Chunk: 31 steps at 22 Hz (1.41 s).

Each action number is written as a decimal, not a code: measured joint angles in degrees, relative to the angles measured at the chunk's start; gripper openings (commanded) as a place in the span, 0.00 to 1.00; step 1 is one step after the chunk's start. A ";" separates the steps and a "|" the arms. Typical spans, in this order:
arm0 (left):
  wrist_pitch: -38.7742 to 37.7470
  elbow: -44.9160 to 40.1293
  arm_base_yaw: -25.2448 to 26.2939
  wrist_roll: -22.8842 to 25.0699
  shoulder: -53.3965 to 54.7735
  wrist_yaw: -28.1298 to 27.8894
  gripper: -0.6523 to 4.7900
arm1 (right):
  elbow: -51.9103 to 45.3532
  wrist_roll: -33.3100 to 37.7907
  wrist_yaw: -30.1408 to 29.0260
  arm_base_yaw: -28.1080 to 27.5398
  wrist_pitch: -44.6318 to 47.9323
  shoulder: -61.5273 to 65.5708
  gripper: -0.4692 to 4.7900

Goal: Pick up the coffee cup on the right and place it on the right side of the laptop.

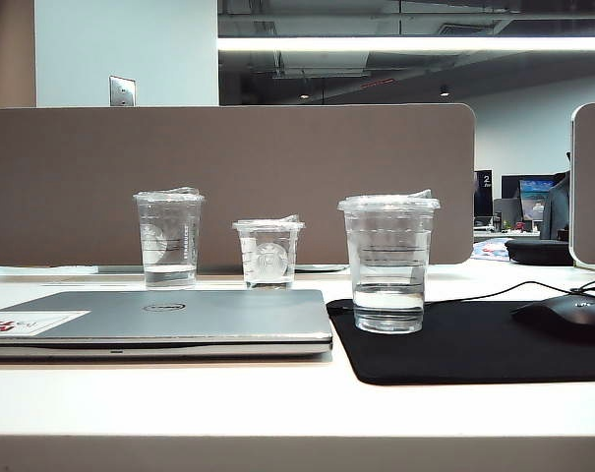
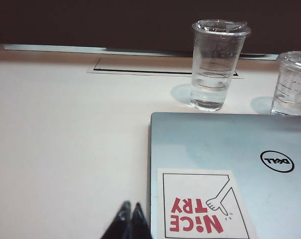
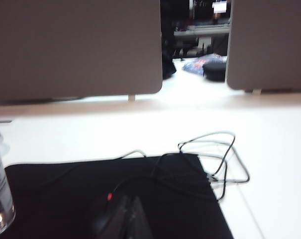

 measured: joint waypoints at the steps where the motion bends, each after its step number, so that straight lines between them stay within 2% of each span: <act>1: -0.02 0.00 0.00 -0.02 0.00 0.00 0.11 | 0.00 0.00 0.02 0.28 -1.05 0.02 0.07; 5: -0.02 0.00 0.00 0.00 0.00 0.00 0.11 | 0.00 -0.02 -0.02 1.81 -4.90 0.02 0.07; 31: -0.02 -0.02 0.00 0.00 0.00 0.00 0.11 | 0.00 -0.02 -0.22 1.95 -4.42 0.02 0.07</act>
